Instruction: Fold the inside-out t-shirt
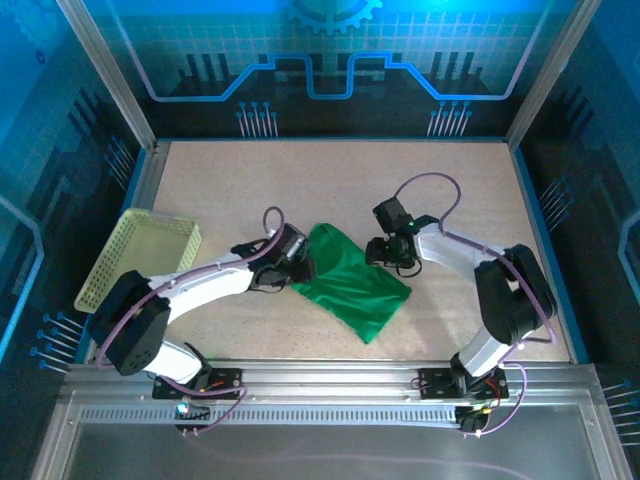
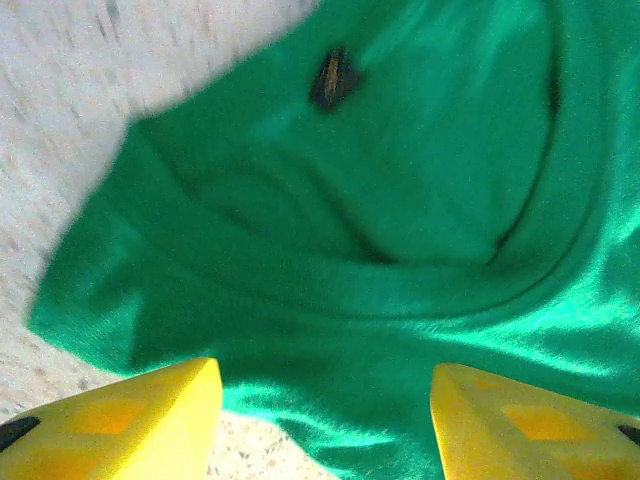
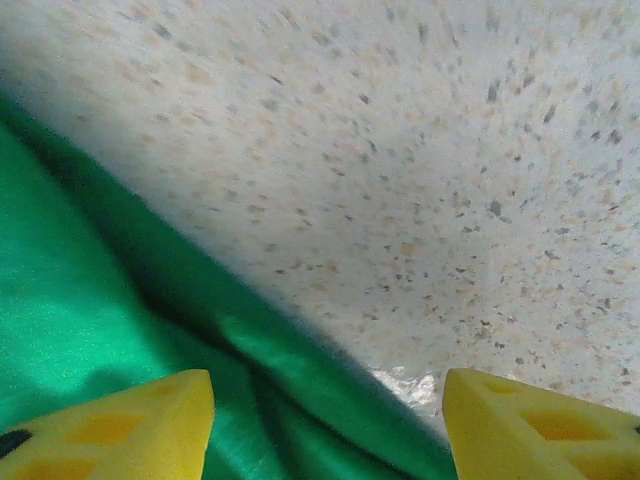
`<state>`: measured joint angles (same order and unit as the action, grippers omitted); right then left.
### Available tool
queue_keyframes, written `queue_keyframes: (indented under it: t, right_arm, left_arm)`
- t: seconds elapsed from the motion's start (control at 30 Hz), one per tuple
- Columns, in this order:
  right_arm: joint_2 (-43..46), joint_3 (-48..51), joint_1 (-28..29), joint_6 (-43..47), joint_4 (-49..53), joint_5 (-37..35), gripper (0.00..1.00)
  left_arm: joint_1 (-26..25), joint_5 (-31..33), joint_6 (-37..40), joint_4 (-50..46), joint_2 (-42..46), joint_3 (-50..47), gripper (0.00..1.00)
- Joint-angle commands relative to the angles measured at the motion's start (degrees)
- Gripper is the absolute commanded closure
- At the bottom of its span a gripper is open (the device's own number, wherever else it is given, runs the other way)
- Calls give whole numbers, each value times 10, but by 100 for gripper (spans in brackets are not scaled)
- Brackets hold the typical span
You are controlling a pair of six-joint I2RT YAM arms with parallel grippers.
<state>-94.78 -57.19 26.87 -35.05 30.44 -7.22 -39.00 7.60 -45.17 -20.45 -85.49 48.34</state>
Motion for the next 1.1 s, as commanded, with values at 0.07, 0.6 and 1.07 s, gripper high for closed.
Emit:
queue_keyframes:
  t: [0.07, 0.6, 1.07]
  right_arm:
    - [-10, 36, -16, -29, 22, -9, 38]
    - [139, 165, 158, -205, 13, 28, 73]
    - [51, -38, -16, -5, -19, 94, 50]
  left_arm:
    - [24, -7, -24, 54, -60, -1, 43]
    - [95, -75, 136, 8, -248, 258, 42]
    - [141, -47, 90, -12, -137, 179, 29]
